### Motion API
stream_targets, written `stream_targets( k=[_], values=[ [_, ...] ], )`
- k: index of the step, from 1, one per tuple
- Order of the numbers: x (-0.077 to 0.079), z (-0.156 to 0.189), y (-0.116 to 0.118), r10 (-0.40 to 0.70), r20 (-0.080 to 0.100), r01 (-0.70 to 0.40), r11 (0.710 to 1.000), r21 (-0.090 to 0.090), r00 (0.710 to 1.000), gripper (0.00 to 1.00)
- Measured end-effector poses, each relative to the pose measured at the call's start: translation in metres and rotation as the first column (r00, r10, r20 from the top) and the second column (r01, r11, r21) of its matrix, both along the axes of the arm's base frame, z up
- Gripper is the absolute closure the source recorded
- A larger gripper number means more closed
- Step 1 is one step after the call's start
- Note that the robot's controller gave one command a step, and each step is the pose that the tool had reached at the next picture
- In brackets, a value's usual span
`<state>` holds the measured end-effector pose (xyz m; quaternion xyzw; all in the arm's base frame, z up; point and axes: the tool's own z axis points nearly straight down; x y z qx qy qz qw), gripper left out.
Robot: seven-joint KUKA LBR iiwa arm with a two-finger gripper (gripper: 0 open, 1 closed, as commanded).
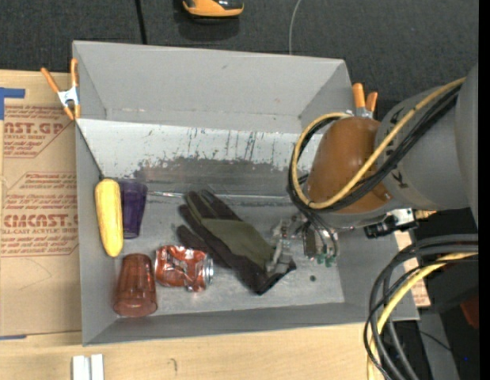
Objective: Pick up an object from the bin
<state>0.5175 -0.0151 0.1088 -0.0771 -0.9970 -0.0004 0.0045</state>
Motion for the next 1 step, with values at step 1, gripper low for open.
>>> stream_targets(
  k=[1],
  values=[
    [0.0226,0.1018,0.0064,0.012,0.011,-0.012,1.0,-0.001,1.0,1.0]
  ],
)
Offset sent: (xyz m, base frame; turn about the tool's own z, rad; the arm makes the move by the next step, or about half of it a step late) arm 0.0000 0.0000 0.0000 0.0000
